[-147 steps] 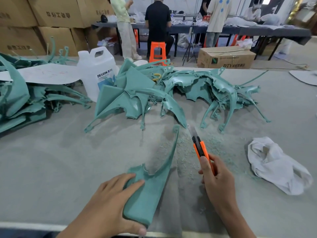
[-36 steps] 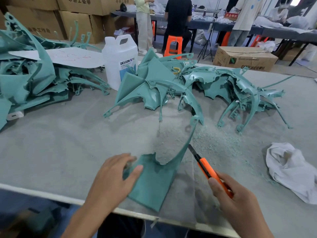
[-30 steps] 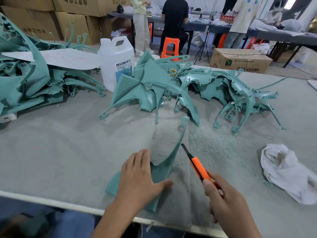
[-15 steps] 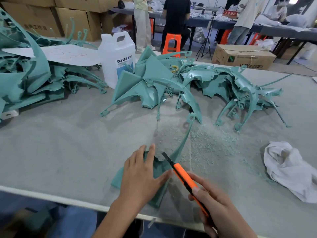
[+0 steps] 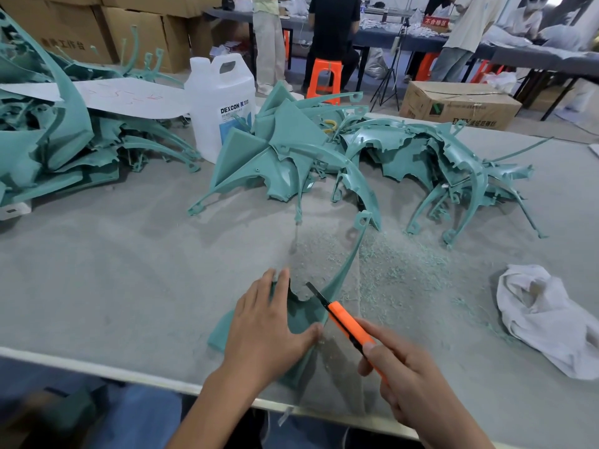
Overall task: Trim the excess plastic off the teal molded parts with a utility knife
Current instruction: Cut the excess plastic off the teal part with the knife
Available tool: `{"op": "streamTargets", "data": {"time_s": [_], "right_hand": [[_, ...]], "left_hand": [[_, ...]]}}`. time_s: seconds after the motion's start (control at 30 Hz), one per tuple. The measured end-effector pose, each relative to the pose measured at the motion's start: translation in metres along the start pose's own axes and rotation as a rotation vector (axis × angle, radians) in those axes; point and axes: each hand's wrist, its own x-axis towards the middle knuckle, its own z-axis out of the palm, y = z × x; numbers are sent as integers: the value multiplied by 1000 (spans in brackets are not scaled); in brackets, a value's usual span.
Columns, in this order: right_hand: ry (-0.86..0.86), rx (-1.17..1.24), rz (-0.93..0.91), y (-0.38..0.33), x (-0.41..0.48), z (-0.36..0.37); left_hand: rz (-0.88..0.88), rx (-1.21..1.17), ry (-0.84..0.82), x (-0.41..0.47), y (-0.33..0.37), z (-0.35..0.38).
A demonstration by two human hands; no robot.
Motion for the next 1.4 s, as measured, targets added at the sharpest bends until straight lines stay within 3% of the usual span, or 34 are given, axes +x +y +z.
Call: {"op": "streamTargets", "data": {"time_s": [0.23, 0.47, 0.57, 0.8, 0.87, 0.97, 1.03, 1.1, 1.2, 1.3, 1.4], "right_hand": [[33, -240, -73, -4, 0, -7], [383, -778, -224, -51, 18, -51], [393, -901, -308, -61, 14, -40], [113, -907, -197, -38, 1, -14], [157, -875, -195, -42, 7, -23], [406, -843, -255, -52, 18, -44], [467, -862, -315, -55, 18, -43], [338, -846, -370, -49, 11, -29], [120, -828, -282, -39, 8, -23], [301, -755, -235, -31, 20, -44], [446, -643, -310, -25, 21, -53]], "left_hand": [[7, -9, 3, 0, -3, 2], [23, -35, 52, 0, -3, 4], [14, -47, 65, 1, -3, 6], [3, -63, 64, 1, -3, 7], [14, -66, 66, 0, -3, 7], [17, -80, 71, -1, -1, 5], [9, -71, 74, -1, -1, 5], [7, -67, 68, -1, -1, 4], [8, -57, 55, -1, -2, 4], [11, -50, 56, -1, -2, 3], [-1, -54, 39, -1, 0, 0]]}}
